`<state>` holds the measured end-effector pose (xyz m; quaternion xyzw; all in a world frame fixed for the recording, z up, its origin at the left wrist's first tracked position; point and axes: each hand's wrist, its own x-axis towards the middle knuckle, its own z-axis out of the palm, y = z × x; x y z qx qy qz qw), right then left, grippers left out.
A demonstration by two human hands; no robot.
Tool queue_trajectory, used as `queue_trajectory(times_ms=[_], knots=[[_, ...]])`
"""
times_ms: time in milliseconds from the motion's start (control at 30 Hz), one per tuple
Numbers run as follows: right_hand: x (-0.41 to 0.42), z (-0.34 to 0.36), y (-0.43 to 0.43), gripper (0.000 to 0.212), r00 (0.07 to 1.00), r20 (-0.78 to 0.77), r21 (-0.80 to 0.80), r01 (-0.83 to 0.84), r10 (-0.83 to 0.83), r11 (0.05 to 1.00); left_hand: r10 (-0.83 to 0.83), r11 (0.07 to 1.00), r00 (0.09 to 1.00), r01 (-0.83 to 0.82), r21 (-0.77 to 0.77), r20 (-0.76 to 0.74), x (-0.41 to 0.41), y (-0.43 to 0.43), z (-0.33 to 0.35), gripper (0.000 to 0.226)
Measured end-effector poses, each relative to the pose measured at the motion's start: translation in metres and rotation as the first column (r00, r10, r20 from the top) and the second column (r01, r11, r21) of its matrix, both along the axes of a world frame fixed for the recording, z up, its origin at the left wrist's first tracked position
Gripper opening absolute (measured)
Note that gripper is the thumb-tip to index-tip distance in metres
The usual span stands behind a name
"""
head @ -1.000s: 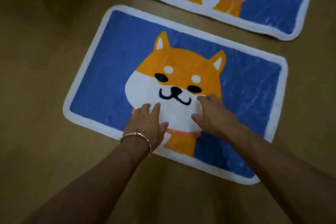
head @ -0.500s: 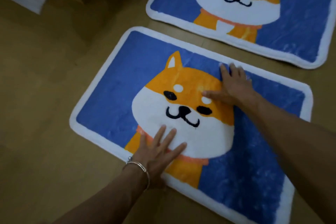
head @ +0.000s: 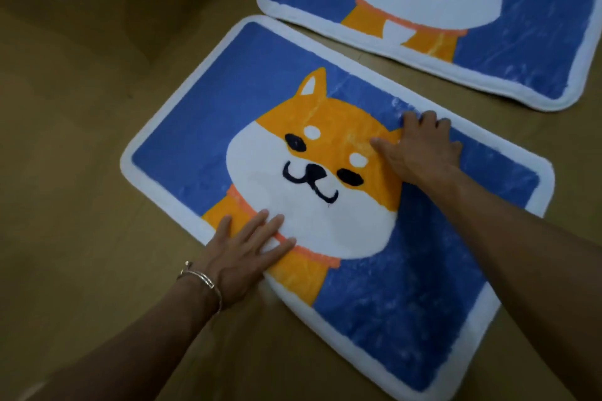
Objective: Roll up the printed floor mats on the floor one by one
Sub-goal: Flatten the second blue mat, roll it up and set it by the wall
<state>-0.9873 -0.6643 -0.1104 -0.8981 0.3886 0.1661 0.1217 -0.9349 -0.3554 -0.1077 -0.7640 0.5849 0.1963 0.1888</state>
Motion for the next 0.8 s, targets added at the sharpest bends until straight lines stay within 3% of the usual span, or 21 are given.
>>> queue_trajectory(times_ms=[100, 133, 200, 300, 367, 467, 533, 600, 667, 700, 767, 800], knots=[[-0.004, 0.001, 0.002, 0.079, 1.000, -0.003, 0.010, 0.022, -0.022, 1.000, 0.232, 0.972, 0.972, -0.231, -0.032, 0.046, 0.013, 0.000, 0.006, 0.067], [-0.005, 0.002, 0.005, 0.079, 1.000, 0.002, 0.025, 0.029, -0.029, 0.999, 0.349, 0.936, 0.934, -0.352, 0.025, 0.071, 0.020, 0.004, 0.007, 0.066], [-0.007, 0.004, 0.012, 0.078, 0.999, -0.001, 0.056, 0.035, -0.035, 0.998, 0.621, 0.763, 0.778, -0.627, 0.157, 0.091, 0.031, 0.011, 0.010, 0.061], [-0.013, 0.007, 0.034, 0.072, 0.998, -0.053, 0.085, 0.046, -0.041, 0.995, 0.838, 0.546, 0.546, -0.837, 0.044, -0.005, 0.029, 0.016, 0.002, 0.055], [-0.017, 0.008, 0.054, 0.057, 0.994, -0.107, 0.133, 0.047, -0.033, 0.990, 0.925, 0.373, 0.365, -0.926, 0.062, -0.106, 0.021, 0.015, -0.002, 0.058], [-0.027, 0.008, 0.078, 0.037, 0.971, -0.204, 0.211, -0.081, 0.125, 0.974, 0.982, 0.121, 0.113, -0.991, 0.048, -0.150, 0.015, 0.016, -0.002, 0.077], [-0.038, 0.010, 0.081, 0.034, 0.985, -0.069, 0.190, -0.141, 0.156, 0.972, 0.987, -0.020, -0.024, -1.000, 0.024, -0.162, 0.023, 0.022, -0.001, 0.092], [-0.050, 0.007, 0.075, 0.047, 0.987, 0.040, 0.080, -0.158, 0.155, 0.984, 0.972, -0.141, -0.147, -0.989, 0.051, -0.181, 0.039, 0.037, -0.009, 0.106], [-0.057, 0.002, 0.068, 0.067, 0.992, 0.110, 0.094, -0.074, 0.063, 0.993, 0.941, -0.244, -0.252, -0.968, 0.066, -0.227, 0.056, 0.049, -0.014, 0.109], [-0.057, 0.003, 0.066, 0.076, 0.992, 0.120, 0.166, 0.011, -0.032, 0.986, 0.927, -0.265, -0.270, -0.963, 0.053, -0.260, 0.062, 0.051, -0.015, 0.096], [-0.055, 0.006, 0.063, 0.087, 0.971, 0.117, 0.288, 0.167, -0.208, 0.943, 0.935, -0.221, -0.222, -0.975, 0.034, -0.277, 0.065, 0.040, -0.010, 0.058], [-0.054, 0.006, 0.061, 0.089, 0.955, 0.107, 0.322, 0.229, -0.276, 0.919, 0.944, -0.180, -0.180, -0.983, 0.027, -0.277, 0.064, 0.032, -0.009, 0.051]])
